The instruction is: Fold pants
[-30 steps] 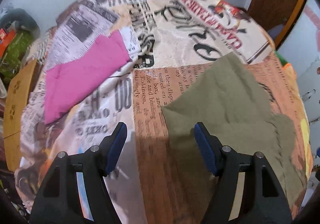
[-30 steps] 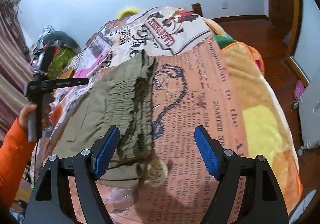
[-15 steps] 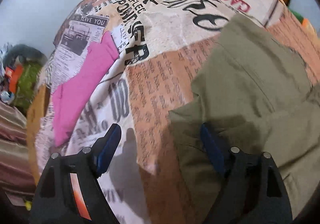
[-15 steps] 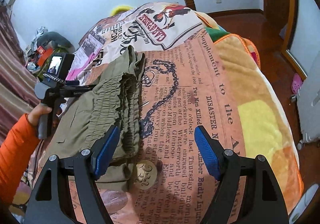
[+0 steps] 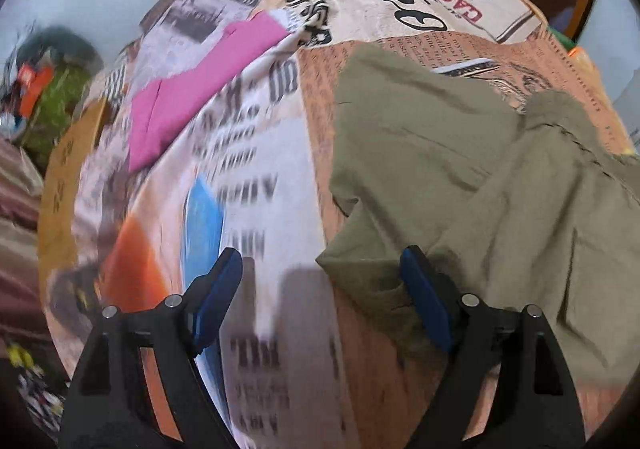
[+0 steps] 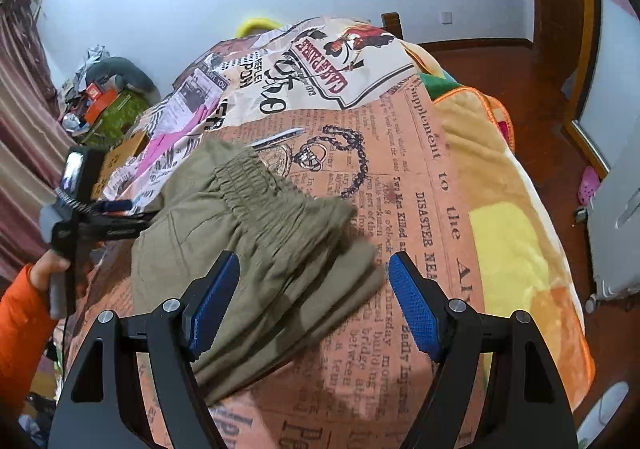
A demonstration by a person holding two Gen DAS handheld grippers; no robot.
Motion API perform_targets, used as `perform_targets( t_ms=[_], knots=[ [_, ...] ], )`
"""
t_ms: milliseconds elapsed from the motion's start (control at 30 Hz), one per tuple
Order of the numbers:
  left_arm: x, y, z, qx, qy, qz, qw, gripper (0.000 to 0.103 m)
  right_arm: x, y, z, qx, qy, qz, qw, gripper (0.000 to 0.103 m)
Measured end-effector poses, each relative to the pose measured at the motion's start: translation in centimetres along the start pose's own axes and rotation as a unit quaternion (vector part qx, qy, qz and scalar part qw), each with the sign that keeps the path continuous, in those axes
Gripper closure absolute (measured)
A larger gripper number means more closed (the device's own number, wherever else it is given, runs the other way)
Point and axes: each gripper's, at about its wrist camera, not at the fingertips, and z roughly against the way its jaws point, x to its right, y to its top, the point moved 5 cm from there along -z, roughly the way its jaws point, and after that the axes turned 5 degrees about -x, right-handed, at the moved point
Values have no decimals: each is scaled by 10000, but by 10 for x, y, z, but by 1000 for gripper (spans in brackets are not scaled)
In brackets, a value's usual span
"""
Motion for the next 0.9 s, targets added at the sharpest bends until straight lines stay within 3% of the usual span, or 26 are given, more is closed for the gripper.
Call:
perform_targets(
  t_ms=[167, 233, 367, 567, 767, 833, 900],
  knots=[
    [-7, -44, 20, -6, -583, 512, 9970, 20, -5, -12, -1, -93, -88, 116, 9999, 29],
    [-7, -60, 26, -6, -717, 622, 9955, 16, -9, -19, -4, -173, -122, 208, 9996, 29],
    [-3, -89, 39, 153, -790, 674, 9945, 16, -15, -32, -13, -347, -147, 308, 9988, 29],
    [-15, -97, 46, 127, -966, 980, 9904, 16, -16, -45, -30, -474, -34, 265, 9985, 31],
    [-9, -90, 49, 265, -1016, 878, 9906, 44, -21, -48, -29, -409, 23, 370, 9985, 51],
    [-3, -89, 51, 338, -1011, 751, 9915, 62, -22, -49, -30, -407, -35, 448, 9982, 54],
    [4, -89, 53, 392, -933, 587, 9931, 71, -23, -50, -31, -401, -81, 508, 9979, 57]
  ],
)
